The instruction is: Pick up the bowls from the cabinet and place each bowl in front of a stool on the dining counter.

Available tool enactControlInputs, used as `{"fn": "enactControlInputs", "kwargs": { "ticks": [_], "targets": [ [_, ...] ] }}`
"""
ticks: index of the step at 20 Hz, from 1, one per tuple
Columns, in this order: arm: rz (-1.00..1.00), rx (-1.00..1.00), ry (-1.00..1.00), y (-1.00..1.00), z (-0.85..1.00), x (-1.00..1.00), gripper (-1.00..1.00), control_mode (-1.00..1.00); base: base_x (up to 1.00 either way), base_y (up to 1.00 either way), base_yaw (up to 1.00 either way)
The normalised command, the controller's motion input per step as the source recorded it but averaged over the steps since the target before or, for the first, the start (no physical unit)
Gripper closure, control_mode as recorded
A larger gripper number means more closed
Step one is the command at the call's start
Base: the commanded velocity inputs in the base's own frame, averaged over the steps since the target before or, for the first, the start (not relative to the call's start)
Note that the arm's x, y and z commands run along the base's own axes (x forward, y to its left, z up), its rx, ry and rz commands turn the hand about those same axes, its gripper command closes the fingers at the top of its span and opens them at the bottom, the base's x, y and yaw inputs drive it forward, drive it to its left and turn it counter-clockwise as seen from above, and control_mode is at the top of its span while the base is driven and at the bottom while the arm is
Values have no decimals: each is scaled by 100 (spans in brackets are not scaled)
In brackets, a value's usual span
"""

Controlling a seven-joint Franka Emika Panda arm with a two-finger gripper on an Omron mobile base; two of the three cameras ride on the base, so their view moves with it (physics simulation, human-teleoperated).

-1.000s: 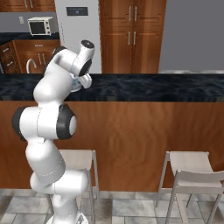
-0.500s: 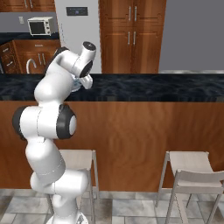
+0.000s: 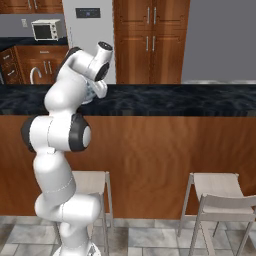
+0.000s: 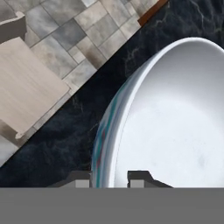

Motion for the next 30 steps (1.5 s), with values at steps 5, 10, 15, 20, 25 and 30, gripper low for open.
{"fn": "enactControlInputs", "kwargs": {
  "ticks": [5,10,15,20,25,30],
  "targets": [
    [0,3,-3,0,-4,0,-100,-100,0,0,0],
    [0,7,-7,0,-10,0,-100,-100,0,0,0],
    [0,7,-6,0,-11,0,-100,-100,0,0,0],
    [0,2,-3,0,-1,0,-100,-100,0,0,0],
    [0,-9,0,0,36,0,-100,-100,0,0,0],
    [0,-11,0,0,55,-42,-100,-100,0,0,0]
  ]
}}
